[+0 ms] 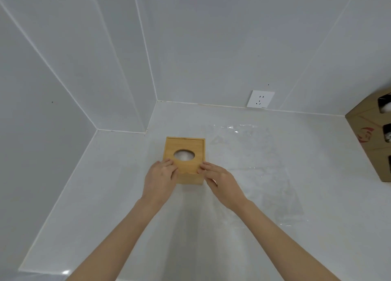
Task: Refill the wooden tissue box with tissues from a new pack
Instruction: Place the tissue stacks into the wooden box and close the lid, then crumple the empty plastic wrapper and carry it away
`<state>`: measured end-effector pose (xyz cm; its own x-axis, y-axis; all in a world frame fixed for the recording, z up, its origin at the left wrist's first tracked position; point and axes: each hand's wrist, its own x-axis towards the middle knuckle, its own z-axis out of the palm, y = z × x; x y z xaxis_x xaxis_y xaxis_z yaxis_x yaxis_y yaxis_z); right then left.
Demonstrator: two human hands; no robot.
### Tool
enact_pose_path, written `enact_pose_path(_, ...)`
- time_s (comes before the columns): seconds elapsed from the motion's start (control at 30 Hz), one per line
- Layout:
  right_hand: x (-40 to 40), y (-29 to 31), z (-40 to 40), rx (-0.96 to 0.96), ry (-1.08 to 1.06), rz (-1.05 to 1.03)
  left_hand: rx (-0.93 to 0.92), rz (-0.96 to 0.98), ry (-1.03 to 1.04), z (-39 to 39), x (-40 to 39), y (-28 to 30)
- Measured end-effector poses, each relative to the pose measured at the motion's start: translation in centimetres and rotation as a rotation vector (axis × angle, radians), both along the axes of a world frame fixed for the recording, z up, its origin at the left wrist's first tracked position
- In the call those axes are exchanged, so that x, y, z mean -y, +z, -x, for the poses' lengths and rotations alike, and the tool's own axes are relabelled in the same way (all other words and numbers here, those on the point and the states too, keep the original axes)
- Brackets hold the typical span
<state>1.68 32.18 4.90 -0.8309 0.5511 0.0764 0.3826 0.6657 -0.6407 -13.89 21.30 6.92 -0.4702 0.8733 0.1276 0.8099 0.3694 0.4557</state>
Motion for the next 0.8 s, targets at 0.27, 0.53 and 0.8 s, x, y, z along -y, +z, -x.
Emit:
enact_pose_path(0.27,-6.0,0.3,-6.8,-0.187,-0.557,0.345,0.149,-0.149,-0.147,-7.2,-4.6,1.7)
enact_pose_path(0.53,-13.0,-1.2,-13.2,-0.108,-0.741,0.349,0.435,0.198,-0.044,-10.1,-11.1,-2.8)
enact_pose_path(0.8,-16.7,-3.8,-14.0,0.119,-0.85,0.42,0.231,0.45,0.055,-10.4,-13.2,-5.2)
